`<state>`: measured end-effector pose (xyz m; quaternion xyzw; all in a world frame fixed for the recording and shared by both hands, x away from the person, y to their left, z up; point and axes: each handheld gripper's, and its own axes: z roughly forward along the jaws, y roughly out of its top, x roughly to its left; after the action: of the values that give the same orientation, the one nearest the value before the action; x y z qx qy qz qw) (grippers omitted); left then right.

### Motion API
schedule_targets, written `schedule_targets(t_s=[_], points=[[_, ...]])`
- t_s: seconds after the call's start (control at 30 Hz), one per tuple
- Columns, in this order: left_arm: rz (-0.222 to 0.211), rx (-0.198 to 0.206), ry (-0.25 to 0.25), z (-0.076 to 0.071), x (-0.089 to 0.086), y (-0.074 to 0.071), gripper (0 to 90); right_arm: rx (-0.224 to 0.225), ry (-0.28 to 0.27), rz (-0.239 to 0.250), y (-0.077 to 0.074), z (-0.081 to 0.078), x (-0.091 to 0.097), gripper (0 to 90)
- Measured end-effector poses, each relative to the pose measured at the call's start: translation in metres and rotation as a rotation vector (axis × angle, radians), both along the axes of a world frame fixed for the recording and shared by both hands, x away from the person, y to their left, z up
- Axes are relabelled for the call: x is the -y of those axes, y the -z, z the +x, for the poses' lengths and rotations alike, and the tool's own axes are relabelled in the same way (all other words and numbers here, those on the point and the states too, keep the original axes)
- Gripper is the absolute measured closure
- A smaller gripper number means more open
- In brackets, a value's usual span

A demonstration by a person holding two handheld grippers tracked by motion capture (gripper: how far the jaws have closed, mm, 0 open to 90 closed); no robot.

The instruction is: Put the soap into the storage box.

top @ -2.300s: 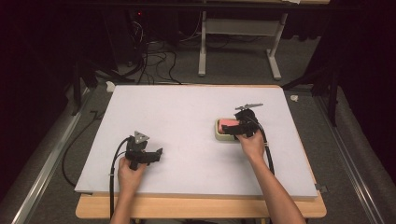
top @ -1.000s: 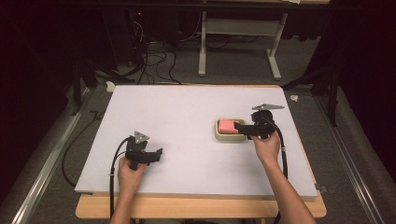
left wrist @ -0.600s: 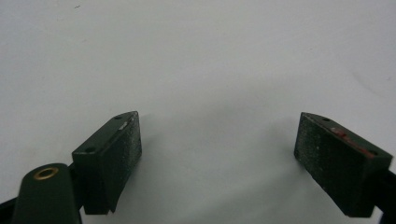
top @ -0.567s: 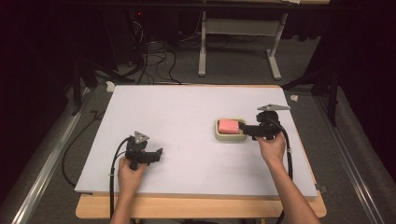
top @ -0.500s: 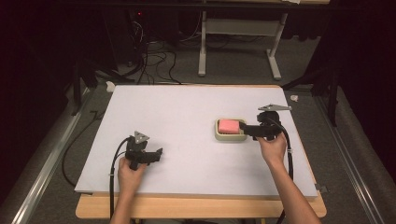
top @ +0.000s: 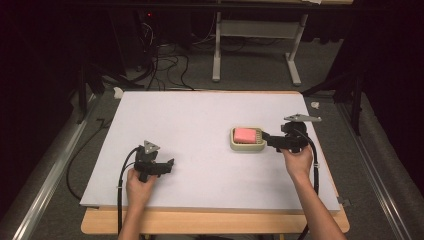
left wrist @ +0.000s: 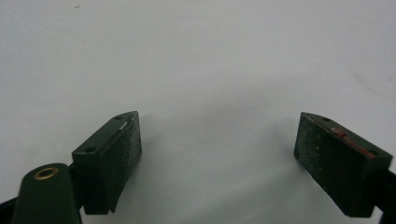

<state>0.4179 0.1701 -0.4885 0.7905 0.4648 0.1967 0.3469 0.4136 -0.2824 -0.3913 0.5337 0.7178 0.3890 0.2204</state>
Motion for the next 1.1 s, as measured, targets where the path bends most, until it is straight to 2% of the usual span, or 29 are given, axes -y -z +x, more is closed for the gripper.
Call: schedule_targets(t_s=[0.53, 0.67, 1.1], points=[[0.001, 0.001, -0.001, 0.0, 0.0, 0.0, 15.5, 0.026, 0.028, 0.02, -0.004, -0.012, 0.018, 17.6], [0.001, 0.002, -0.002, 0.0, 0.0, 0.0, 15.5, 0.03, 0.026, 0.013, -0.004, -0.014, 0.022, 17.7], [0.001, 0.002, -0.001, 0.0, 0.0, 0.0, 15.5, 0.044, 0.039, 0.039, -0.002, -0.027, 0.032, 17.8]])
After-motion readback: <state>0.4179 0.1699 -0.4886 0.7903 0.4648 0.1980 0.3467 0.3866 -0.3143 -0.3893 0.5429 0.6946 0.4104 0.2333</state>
